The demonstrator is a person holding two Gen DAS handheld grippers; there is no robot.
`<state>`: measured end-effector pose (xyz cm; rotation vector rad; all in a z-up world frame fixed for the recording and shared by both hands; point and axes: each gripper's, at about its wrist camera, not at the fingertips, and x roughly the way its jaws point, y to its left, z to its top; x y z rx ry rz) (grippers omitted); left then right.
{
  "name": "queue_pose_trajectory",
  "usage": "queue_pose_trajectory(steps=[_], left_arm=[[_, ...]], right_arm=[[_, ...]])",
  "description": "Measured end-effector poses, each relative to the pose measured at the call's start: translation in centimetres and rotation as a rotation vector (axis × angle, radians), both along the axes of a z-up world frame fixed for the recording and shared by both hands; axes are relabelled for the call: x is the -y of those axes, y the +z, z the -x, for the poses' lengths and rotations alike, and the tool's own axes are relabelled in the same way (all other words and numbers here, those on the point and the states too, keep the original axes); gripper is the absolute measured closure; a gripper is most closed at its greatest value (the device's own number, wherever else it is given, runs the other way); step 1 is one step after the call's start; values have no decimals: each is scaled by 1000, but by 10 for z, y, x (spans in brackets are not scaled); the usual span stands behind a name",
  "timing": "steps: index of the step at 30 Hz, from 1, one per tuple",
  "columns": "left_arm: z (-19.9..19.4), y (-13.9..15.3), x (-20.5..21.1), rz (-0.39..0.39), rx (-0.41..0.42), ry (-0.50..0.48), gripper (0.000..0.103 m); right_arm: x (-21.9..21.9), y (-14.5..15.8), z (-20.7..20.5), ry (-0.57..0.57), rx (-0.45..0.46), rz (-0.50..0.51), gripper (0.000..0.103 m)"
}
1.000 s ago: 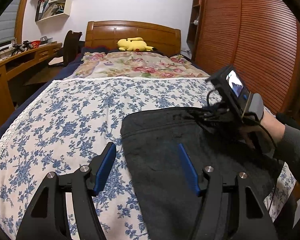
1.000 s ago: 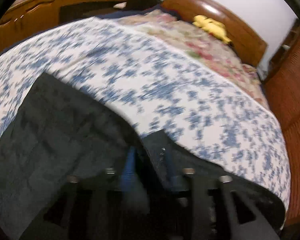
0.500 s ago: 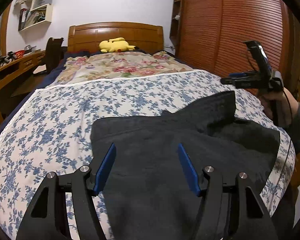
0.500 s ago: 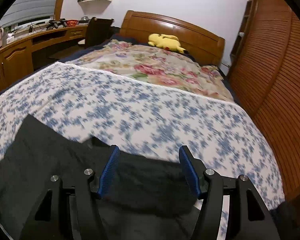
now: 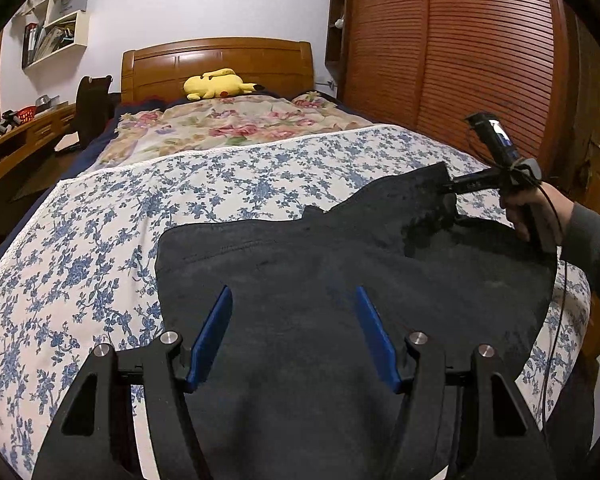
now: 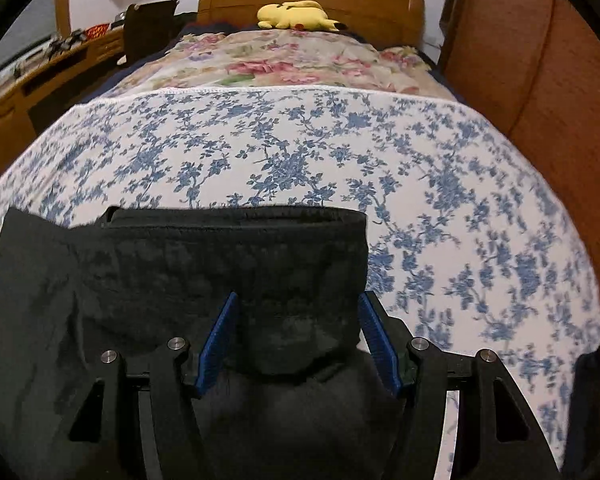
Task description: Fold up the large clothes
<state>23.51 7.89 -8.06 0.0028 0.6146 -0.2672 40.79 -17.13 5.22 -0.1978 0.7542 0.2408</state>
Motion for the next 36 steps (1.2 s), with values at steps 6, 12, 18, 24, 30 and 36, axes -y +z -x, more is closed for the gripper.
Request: queue_pose_trajectory(steps=[6,12,18,24,30,36], left_arm=[[-4,-4,0,-1,-10,2,38],[-6,-5,2,-2,-14,-5,38],[-5,-2,8,0,-7,-21,38],[-5,-2,14,-3,-10,-32,38],[-5,-4,14,-8,-16,-32,38],[-5,-5,14,-8,-17,-33,38]], right_arm=[[-7,4,-23,56,1,9,103],[4,16,-40,-101,119,74,103],[22,8,-42,-46,-10,0,40],[35,-27,-55,-25,-184,-38,31],[25,-34,-54,89,-220,-44,90],[37,-2,-48,-89,13,14,94]])
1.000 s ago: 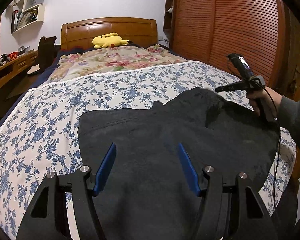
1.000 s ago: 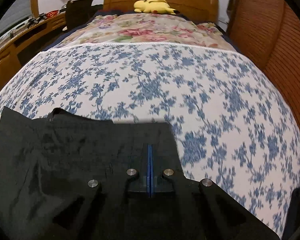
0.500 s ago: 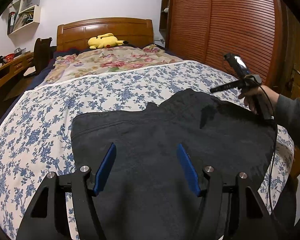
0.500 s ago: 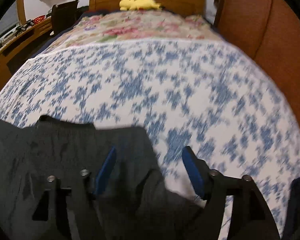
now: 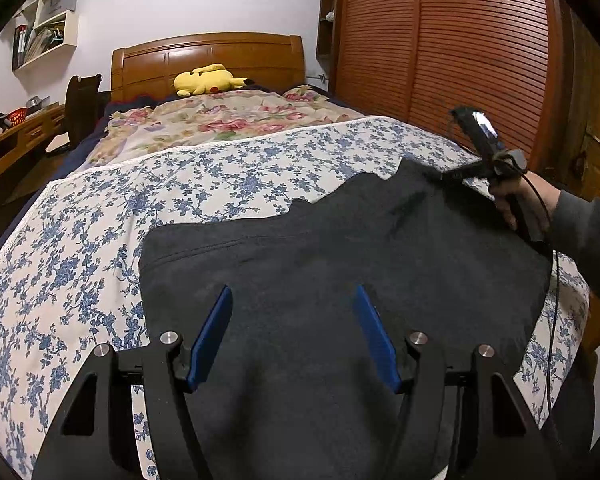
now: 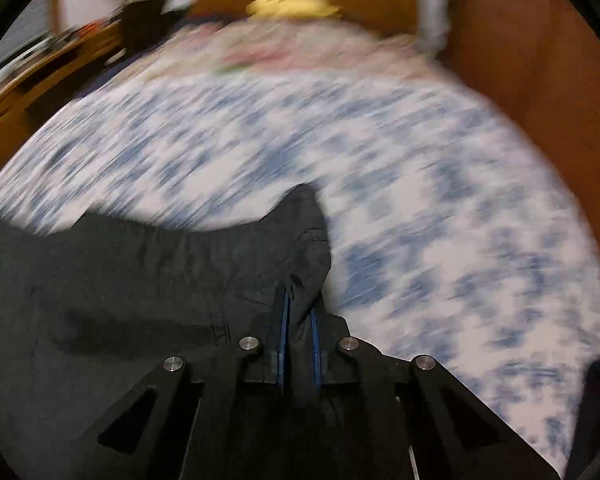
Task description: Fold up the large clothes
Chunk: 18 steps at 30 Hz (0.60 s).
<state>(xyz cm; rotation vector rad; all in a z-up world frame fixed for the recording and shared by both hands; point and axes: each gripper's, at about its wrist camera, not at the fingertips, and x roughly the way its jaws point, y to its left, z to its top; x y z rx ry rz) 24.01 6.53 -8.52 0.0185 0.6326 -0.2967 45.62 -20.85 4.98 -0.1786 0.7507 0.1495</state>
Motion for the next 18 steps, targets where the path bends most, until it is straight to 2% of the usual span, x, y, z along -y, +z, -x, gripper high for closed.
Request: queue_pose_trajectory(steps=[2,4,6,9,12,18], left_arm=[[0,-1,1,-3,-3,0,38],[0,-2,2,-8,-7,0,38],[3,-2,3,-11,-7,-1,38],[6,-1,7,-12,-8,-3,38],[10,2,14,-9,-7,-16,38],[21,7,38,-13,-5,-66,34]], right_arm=[[1,-2,-7,-66,0,47,93],[-10,-13,-12,-21,-49,121,85],[-10,-15,-7,-27,-47,139,57],[-1,-2,15,-23,-10,61,35],[7,0,44,0,-21,24,34],[15,1,142,144,-35,21,34]])
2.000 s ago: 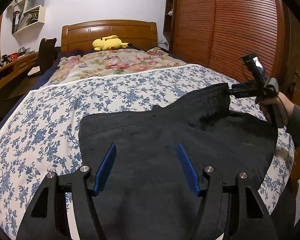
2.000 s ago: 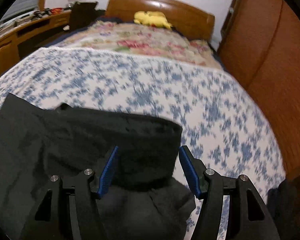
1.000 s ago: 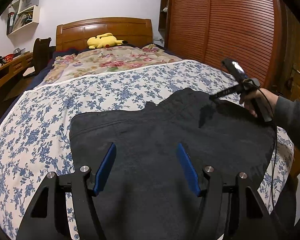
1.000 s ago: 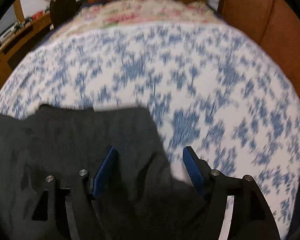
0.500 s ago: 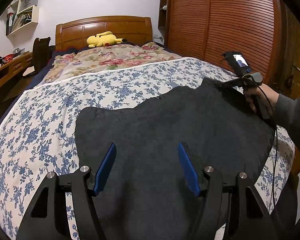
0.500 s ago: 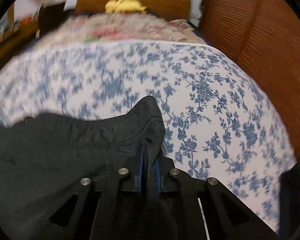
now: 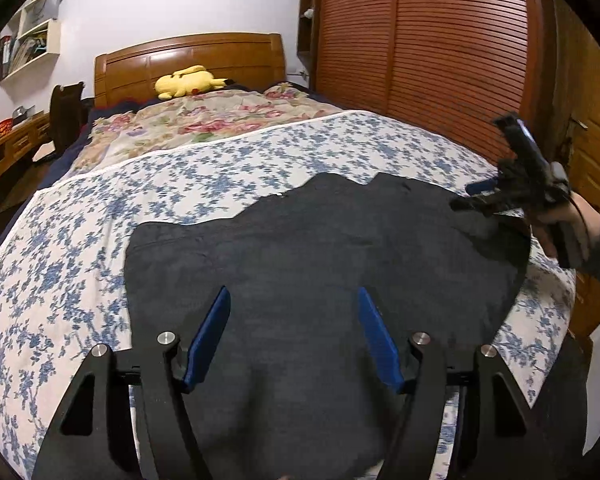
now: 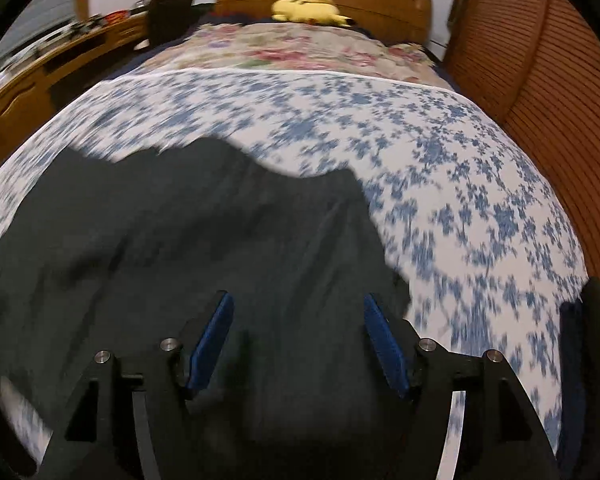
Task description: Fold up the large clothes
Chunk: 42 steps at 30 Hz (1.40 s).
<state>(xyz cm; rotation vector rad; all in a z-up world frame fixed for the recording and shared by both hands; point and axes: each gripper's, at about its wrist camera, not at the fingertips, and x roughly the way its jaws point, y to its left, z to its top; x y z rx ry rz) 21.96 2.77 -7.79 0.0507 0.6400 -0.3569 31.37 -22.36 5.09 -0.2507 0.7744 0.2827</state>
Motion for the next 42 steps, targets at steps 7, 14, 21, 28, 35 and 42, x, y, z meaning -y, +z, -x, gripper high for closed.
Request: queue_pose_trajectory(steps=[7,14,21,28,35,42], left_arm=[[12,-1,27,-10,-10,-43,33],[22,-7,45,-11,-41,-52,33],[32,-9,49,0,-57,-31,33],[35,-6,46,-12,-52,-10,33],[28,-18,43,-18,-89,5,33],[20,-37,47,-51,-132,9,33]], right_arm=[[44,-17,48,-26,-28,0,34],[66,-51,57,-66,-78,-18,34],[71,-58,55,-102,-79,-58,29],[71,-44,78,-126,-68,-81,28],[78,-53,73,-159,-90,-100,18],[84,-64,64,-187,-147,-206,18]])
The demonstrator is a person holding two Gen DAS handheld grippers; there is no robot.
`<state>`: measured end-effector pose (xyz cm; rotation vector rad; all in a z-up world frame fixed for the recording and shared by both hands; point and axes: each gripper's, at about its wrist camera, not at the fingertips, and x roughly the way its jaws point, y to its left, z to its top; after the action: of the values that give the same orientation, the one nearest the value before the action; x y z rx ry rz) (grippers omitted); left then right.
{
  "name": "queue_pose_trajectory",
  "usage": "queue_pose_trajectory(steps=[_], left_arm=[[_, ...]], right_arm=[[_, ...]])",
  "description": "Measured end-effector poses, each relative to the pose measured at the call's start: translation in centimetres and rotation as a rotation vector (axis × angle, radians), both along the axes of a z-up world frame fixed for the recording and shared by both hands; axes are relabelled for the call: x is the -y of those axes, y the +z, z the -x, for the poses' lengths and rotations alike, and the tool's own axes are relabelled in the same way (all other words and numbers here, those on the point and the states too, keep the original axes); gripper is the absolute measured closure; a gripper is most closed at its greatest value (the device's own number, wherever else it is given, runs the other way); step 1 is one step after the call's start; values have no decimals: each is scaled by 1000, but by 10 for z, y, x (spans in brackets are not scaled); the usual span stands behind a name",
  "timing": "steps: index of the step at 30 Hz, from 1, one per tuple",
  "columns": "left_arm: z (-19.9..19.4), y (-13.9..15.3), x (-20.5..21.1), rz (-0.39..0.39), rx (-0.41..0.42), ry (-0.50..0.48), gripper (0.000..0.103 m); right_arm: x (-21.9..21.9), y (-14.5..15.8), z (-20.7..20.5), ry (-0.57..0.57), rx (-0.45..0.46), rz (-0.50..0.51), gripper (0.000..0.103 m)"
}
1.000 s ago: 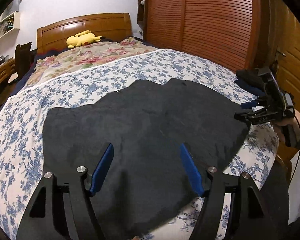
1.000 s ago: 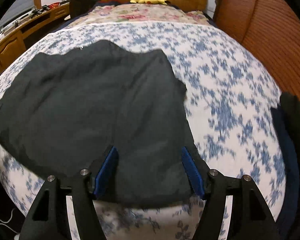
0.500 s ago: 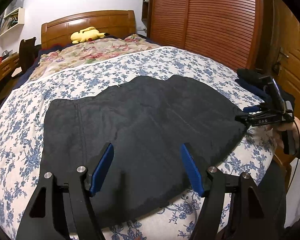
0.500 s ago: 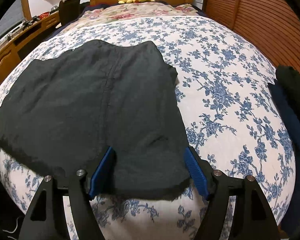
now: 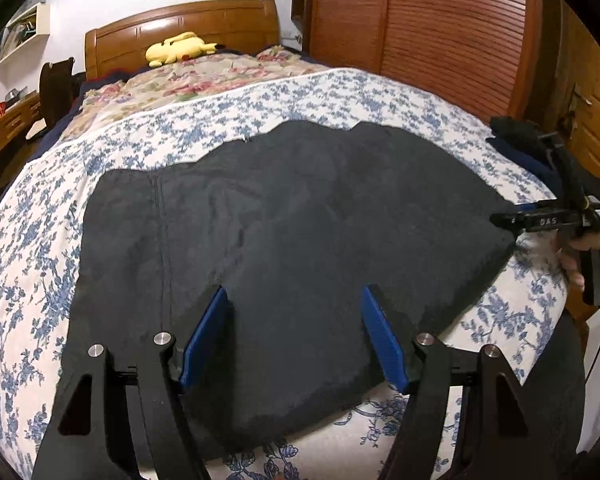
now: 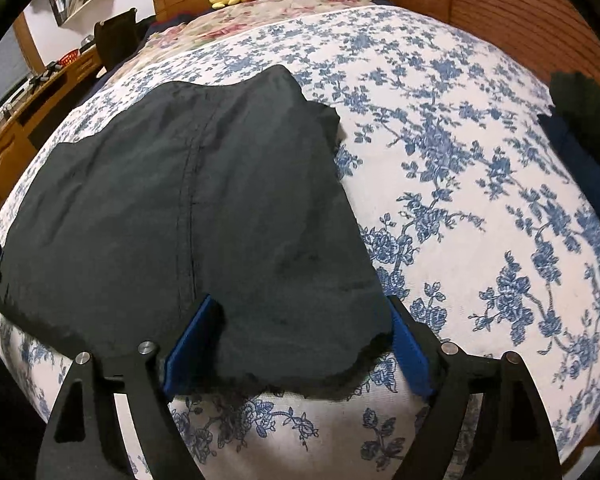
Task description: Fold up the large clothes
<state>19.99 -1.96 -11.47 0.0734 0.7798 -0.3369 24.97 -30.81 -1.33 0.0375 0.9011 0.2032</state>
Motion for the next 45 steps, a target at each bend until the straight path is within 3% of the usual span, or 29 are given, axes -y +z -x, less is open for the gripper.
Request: queue_pose_trajectory(steps=[7,13,16,18,21,24,27,34,39,45], left_arm=[[-4,-13,7,-37,-24,0,33],[-3,-11,5,-29,-17,10,33],[-4,-11,4,-30,-18,12,33],[-4,-10,3,-27,-15,12,33],[-4,-7,-1,-23,-7,13,33],[0,0,-9,-10,10,18,33],[6,8,-21,7,30,33,33],[27,28,-60,47,88,80,33],[42,41,-95,87,128,126,33],[57,47,-132,104,155,192,33]], right_arm=[[-3,-4,-5,28,-28,6,19],[0,-6,-5,34,-33,-36,31],[0,-6,-3,47,-30,-58,44],[-2,-5,-2,63,-32,-81,61],[-4,2,-1,75,-8,-73,78],[-9,18,6,54,56,-34,85],[-22,36,11,50,124,14,87],[-50,77,21,70,221,7,89],[-84,105,35,148,285,22,90],[-165,124,51,314,343,46,91]])
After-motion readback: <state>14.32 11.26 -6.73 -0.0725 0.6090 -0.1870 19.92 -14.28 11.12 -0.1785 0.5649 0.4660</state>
